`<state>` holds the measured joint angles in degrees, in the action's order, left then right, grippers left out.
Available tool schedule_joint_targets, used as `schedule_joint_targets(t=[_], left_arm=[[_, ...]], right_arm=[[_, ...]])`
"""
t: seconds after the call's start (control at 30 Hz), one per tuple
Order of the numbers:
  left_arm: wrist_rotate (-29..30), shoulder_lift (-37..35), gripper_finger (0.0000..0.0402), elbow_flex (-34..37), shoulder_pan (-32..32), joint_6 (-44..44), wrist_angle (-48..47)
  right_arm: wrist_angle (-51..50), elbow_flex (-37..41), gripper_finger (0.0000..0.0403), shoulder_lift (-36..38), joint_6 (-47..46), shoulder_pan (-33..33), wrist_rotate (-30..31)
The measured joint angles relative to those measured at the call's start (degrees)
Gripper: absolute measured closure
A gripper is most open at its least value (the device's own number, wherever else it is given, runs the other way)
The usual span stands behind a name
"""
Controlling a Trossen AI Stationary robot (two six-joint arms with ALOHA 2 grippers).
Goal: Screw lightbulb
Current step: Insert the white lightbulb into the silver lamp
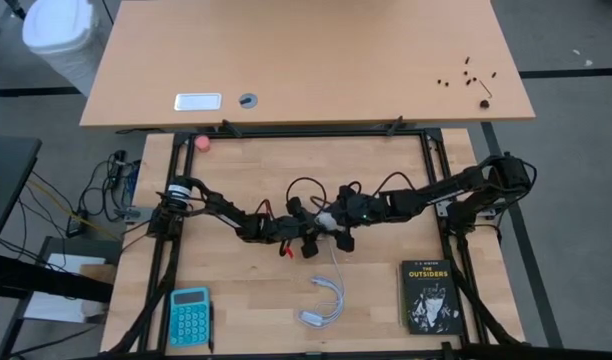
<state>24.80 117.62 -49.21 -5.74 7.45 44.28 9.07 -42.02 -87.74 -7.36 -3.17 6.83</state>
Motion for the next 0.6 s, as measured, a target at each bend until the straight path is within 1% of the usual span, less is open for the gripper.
schedule_joint_targets(t=[0.13,0.27,0.3,0.37,0.43,0.5,0.6], left_arm=[[0.0,0.0,0.0194,0.0,0.0,-0.1,0.0],[0.0,0.0,0.0194,0.0,0.0,-0.1,-0.1],[0.0,0.0,0.0194,0.0,0.0,-0.1,-0.2],[0.0,0.0,0.0194,0.0,0.0,0.1,-0.7],[0.0,-0.1,0.0194,-0.1,0.0,0.5,-1.5],[0.1,-0.2,0.0194,-0.1,0.0,0.6,-1.9],[0.2,-0.2,0.0194,-0.1,0.0,0.6,-1.9]], right_arm=[[-2.0,-1.2,0.0085,0.0,-0.2,1.1,-1.4],[-5.3,-3.0,0.0101,0.0,1.3,1.6,-1.2],[-6.6,-3.0,0.0105,0.0,1.3,1.8,-0.3],[-13.3,-3.0,0.0108,0.9,0.2,2.4,3.3],[-20.0,-2.9,0.0108,3.9,-1.6,2.8,4.8],[-23.7,-3.0,0.0107,7.2,-3.4,2.1,4.9],[-32.8,-3.1,0.0104,11.6,-4.5,-0.4,2.3]])
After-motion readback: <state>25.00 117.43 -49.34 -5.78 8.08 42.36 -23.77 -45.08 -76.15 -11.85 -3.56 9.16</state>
